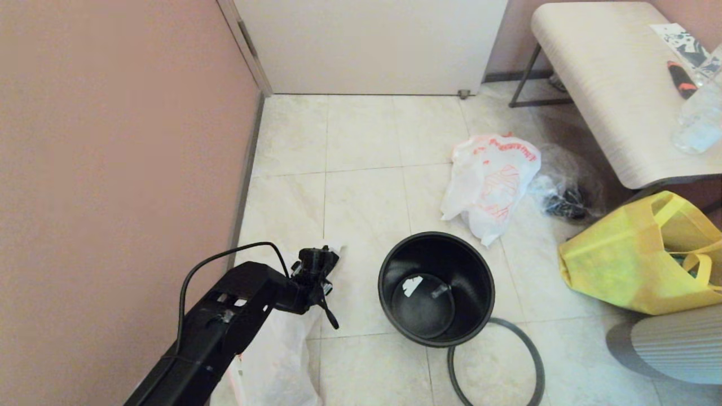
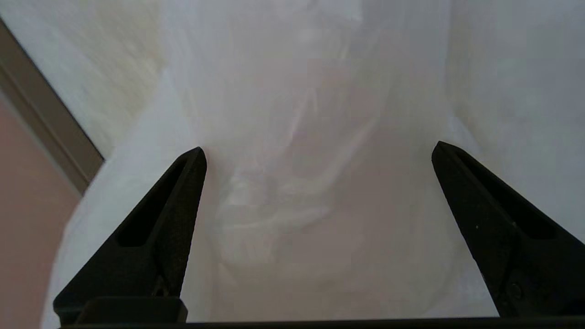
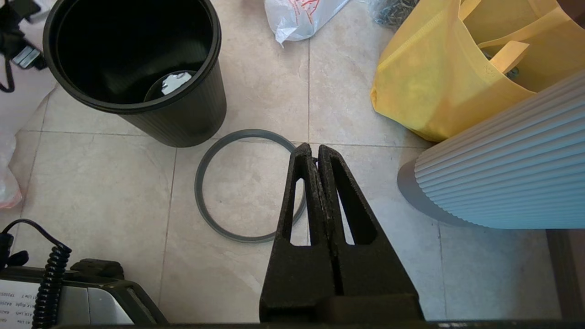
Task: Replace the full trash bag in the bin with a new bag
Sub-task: Pick up a new trash bag
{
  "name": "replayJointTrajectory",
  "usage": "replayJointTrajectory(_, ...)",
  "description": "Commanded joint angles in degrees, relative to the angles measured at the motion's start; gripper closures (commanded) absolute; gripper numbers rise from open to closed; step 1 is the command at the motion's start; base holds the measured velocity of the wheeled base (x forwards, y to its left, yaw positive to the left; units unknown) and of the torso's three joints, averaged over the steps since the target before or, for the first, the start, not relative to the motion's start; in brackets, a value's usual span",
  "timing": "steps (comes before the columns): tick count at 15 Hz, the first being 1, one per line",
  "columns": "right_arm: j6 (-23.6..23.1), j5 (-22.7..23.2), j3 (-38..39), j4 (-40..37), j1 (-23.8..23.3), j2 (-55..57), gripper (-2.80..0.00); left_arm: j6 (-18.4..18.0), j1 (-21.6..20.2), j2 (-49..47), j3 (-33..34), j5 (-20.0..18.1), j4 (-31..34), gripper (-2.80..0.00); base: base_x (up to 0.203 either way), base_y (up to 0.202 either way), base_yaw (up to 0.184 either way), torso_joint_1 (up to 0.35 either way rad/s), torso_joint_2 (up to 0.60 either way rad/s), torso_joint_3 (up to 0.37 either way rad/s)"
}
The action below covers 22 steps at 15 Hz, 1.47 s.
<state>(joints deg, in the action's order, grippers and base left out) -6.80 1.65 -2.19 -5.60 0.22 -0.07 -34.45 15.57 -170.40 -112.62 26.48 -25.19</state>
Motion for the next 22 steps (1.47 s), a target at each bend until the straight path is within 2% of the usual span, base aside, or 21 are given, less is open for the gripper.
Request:
replayJointTrajectory(1, -0.05, 0.02, 0.00, -0.03, 0.04, 0.07, 0.00, -0.02, -0.73, -1.42, 0.03, 0.05, 0.06, -2.80, 0.000, 0.000, 0.000, 0.000, 0.00, 0.000)
replayJointTrajectory(8, -0.05, 0.11, 0.00, 0.06, 0.04, 0.07, 0.00, 0.88, -0.89, -1.33, 0.13, 0.35, 0.82, -2.80, 0.000, 0.000, 0.000, 0.000, 0.00, 0.000)
replayJointTrajectory(9, -0.05, 0.11, 0.00, 0.06, 0.04, 0.07, 0.00, 0.88, -0.89, -1.42, 0.20, 0.51, 0.84, 0.00, 0.000, 0.000, 0.000, 0.000, 0.00, 0.000)
replayJointTrajectory(19, 0.03, 0.02, 0.00, -0.03, 0.04, 0.07, 0.00, 1.34, -0.98, -1.65, 0.32, 1.18, 0.99, 0.00, 0.000, 0.000, 0.000, 0.000, 0.00, 0.000)
replayJointTrajectory(21, 0.12, 0.02, 0.00, -0.03, 0.04, 0.07, 0.00, 5.25, -0.38, 0.11, 1.39, 1.77, 3.96, 0.00, 0.000, 0.000, 0.000, 0.000, 0.00, 0.000)
replayJointTrajectory(22, 0.12, 0.02, 0.00, -0.03, 0.04, 0.07, 0.00, 9.39, 0.33, 2.14, 1.58, 2.78, 10.15, 0.00, 0.000, 0.000, 0.000, 0.000, 0.00, 0.000)
